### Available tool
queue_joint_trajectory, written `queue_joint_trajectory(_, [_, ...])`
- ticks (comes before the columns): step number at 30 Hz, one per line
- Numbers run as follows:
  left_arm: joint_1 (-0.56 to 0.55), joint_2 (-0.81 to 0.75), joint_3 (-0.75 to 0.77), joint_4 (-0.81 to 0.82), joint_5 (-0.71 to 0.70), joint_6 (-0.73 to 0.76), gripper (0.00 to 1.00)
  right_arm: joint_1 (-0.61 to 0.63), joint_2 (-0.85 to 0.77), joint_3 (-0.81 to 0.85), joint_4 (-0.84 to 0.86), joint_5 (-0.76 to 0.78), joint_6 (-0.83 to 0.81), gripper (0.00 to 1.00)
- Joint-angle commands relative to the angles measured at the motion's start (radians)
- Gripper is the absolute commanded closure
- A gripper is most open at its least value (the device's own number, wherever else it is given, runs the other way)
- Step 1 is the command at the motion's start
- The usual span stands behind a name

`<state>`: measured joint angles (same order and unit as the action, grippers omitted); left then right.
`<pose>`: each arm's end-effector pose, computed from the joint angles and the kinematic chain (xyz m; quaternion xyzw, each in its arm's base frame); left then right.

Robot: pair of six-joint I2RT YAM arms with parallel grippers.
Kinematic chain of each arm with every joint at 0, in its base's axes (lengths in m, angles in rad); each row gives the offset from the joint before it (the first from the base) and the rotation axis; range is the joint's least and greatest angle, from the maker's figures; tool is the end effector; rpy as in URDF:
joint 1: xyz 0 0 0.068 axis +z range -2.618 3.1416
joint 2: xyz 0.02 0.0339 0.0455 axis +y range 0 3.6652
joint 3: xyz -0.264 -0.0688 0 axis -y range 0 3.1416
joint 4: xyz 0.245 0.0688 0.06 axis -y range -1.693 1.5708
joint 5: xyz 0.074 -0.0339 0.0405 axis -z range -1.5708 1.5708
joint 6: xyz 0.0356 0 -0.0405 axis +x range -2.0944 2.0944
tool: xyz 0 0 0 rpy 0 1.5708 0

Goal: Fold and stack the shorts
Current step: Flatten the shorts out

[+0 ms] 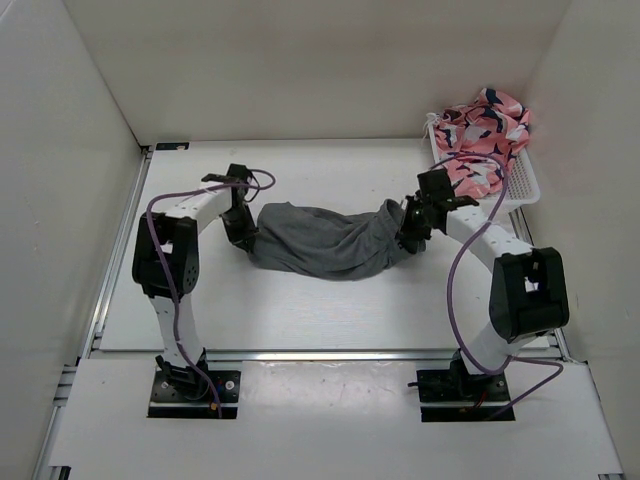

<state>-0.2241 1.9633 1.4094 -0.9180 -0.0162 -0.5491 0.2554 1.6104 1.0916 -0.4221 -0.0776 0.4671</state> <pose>0.3626 -0.0820 0.1705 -0.1620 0.9855 -0.0111 0.0488 0.3258 0.0879 0.2194 0.0884 0.9460 0.1439 0.2765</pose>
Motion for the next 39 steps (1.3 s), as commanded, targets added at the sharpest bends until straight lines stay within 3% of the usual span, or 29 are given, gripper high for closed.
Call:
queue_joint_trajectory(1, [0.021,-0.116,0.147,-0.053,-0.028,0.008,0.90,-0.001,-0.037,0.118,-0.016,0.039,-0.008,0.99])
queue_joint_trajectory(4, [0.055,-0.098,0.290,-0.110,-0.018,0.017,0.90,-0.001,-0.003,0.288,-0.038,0.048,-0.008,0.99])
queue_joint_trajectory(8, [0.149,-0.053,0.679,-0.232,0.033,0.026,0.90,-0.036,0.060,0.560,-0.073,0.039,-0.021,0.99])
queue_joint_trajectory(12, [0.241,-0.087,0.787,-0.243,0.102,0.003,0.90,-0.045,0.019,0.666,-0.061,0.076,-0.068,0.99])
queue_joint_trajectory(16, [0.292,-0.220,0.578,-0.135,0.157,-0.026,0.90,-0.045,-0.147,0.461,0.057,0.105,-0.087,0.99])
queue_joint_trajectory(17, [0.301,-0.278,0.518,-0.116,0.157,-0.026,0.90,-0.045,-0.188,0.318,0.084,0.105,-0.087,0.99])
queue_joint_trajectory(20, [0.290,-0.400,0.239,-0.044,0.157,-0.060,0.90,-0.035,-0.399,0.011,0.157,0.140,-0.087,0.99])
queue_joint_trajectory(21, [0.290,-0.431,0.076,-0.019,0.176,-0.060,0.90,-0.025,-0.440,-0.060,0.157,0.141,-0.087,0.99])
queue_joint_trajectory(23, [0.264,-0.489,-0.085,0.030,0.208,-0.074,0.65,-0.009,-0.556,-0.239,0.135,0.166,-0.053,0.99])
queue_joint_trajectory(24, [0.253,-0.529,-0.148,0.044,0.208,-0.090,0.55,0.001,-0.596,-0.292,0.116,0.167,-0.004,0.89])
queue_joint_trajectory(25, [0.243,-0.543,-0.253,0.057,0.208,-0.109,0.38,0.001,-0.631,-0.333,0.062,0.198,0.033,0.48])
queue_joint_trajectory(27, [0.243,-0.573,-0.325,0.057,0.217,-0.123,0.36,0.001,-0.745,-0.418,-0.012,0.238,0.164,0.29])
queue_joint_trajectory(28, [0.243,-0.583,-0.370,0.067,0.217,-0.136,0.36,0.001,-0.780,-0.435,-0.083,0.255,0.210,0.26])
queue_joint_trajectory(31, [0.243,-0.615,-0.424,0.067,0.217,-0.182,0.40,0.001,-0.886,-0.476,-0.182,0.236,0.359,0.35])
queue_joint_trajectory(33, [0.220,-0.626,-0.454,0.067,0.217,-0.210,0.40,0.001,-0.886,-0.487,-0.207,0.181,0.445,0.35])
queue_joint_trajectory(34, [0.220,-0.626,-0.481,0.067,0.217,-0.221,0.35,0.001,-0.886,-0.504,-0.207,0.150,0.476,0.33])
queue_joint_trajectory(35, [0.220,-0.626,-0.495,0.067,0.217,-0.230,0.21,0.001,-0.886,-0.518,-0.207,0.086,0.508,0.28])
queue_joint_trajectory(37, [0.220,-0.606,-0.520,0.079,0.217,-0.230,0.04,0.001,-0.876,-0.564,-0.172,0.018,0.569,0.22])
queue_joint_trajectory(39, [0.220,-0.583,-0.520,0.131,0.217,-0.230,0.00,0.001,-0.867,-0.619,-0.097,-0.054,0.608,0.13])
